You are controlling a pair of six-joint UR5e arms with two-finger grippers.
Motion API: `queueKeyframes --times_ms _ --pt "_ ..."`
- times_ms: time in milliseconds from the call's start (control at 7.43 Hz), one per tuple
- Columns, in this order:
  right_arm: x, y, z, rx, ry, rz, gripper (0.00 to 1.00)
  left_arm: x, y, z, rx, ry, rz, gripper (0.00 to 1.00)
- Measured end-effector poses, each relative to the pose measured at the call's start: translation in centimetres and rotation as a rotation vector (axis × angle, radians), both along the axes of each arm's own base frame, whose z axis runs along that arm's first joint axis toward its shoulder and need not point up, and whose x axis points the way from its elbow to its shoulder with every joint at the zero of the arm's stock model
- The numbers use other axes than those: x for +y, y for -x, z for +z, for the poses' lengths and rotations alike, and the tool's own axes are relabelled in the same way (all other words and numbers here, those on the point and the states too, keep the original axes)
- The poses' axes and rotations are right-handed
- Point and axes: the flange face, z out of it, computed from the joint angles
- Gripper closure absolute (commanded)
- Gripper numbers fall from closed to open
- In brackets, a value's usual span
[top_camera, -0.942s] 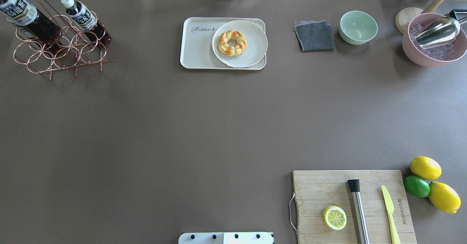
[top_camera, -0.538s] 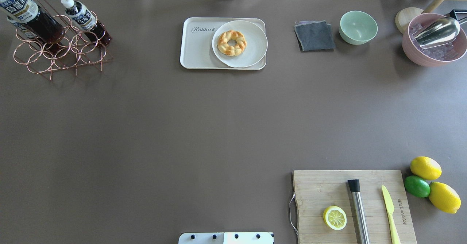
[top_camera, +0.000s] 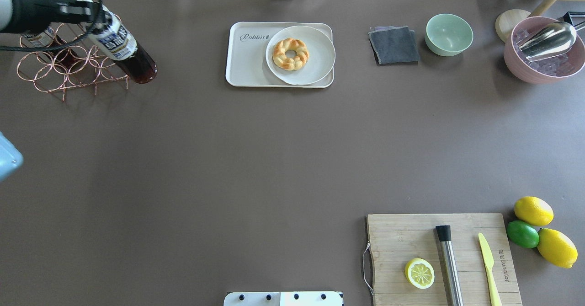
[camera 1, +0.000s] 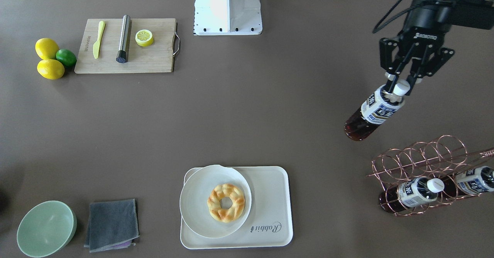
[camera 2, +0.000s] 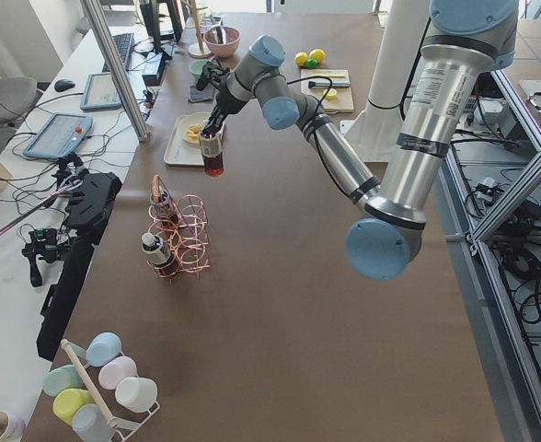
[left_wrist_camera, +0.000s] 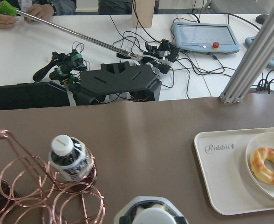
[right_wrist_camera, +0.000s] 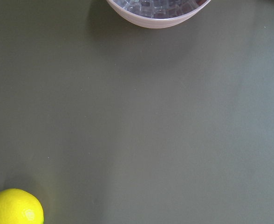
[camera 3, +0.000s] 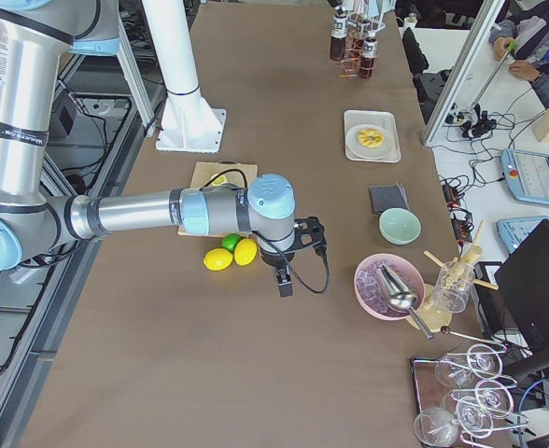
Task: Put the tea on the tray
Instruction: 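Lift the tea bottle out of the rack with the left gripper toward the tray, then lower the bottle upright in front of the tray and open the left gripper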
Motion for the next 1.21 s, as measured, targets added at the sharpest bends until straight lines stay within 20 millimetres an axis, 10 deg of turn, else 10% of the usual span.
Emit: queueKeyframes --times_ms 269,673,1211 --pt "-0.1 0.4 0.0 -0.005 0.000 -0.004 0.00 4.9 -11.6 -7.7 -0.001 0.019 0.008 1.00" --pt "0.0 0.5 0.1 -0.006 0.002 -0.009 0.00 12.4 -24.6 -11.8 -0.004 0.003 0.014 1.00" --pt "0.3 0.5 0.4 -0.007 0.002 -0.014 0.00 14.1 -31.1 -11.9 -0.042 0.010 0.015 1.00"
